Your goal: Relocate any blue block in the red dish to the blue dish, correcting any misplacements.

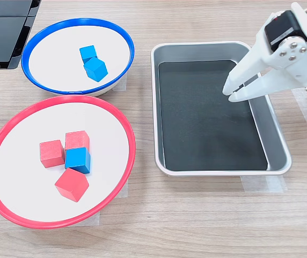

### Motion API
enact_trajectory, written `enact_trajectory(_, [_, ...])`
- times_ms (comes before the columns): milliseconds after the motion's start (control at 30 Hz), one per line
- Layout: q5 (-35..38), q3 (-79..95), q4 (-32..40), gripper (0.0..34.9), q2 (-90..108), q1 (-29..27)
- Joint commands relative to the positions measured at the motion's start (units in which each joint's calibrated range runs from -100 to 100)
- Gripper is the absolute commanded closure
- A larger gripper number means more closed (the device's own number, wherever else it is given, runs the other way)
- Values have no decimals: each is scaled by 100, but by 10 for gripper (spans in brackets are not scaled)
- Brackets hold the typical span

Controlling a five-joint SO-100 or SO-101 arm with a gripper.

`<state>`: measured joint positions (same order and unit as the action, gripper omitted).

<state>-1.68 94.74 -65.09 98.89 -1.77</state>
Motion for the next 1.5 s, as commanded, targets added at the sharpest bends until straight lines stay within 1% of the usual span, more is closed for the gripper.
enact_trajectory(0, [-5,-11,50,349,8,12])
enact_trajectory(67, [39,-11,50,349,8,116])
enact_trajectory(233, [63,-11,58,349,8,153])
enact_trajectory(333, [137,-93,322,349,-51,201])
enact_trajectory(367, [171,-439,545,349,-341,163])
enact_trajectory(433, [186,-866,686,349,-716,163])
enact_trajectory(533, [166,-2004,941,349,-1791,313])
enact_trajectory(600, [122,-2988,1049,349,-2755,530])
enact_trajectory(800, [156,-6210,958,349,-6064,1057])
enact_trajectory(933, [244,-7594,1032,349,-7761,1245])
enact_trajectory(1033, [249,-8450,1082,349,-8759,1283])
enact_trajectory(1100, [259,-9151,999,349,-9578,1321])
enact_trajectory(1200, [303,-9906,776,339,-10499,1386])
enact_trajectory(1367, [361,-10379,785,324,-11437,1462])
enact_trajectory(1467, [405,-10507,702,294,-11795,1471])
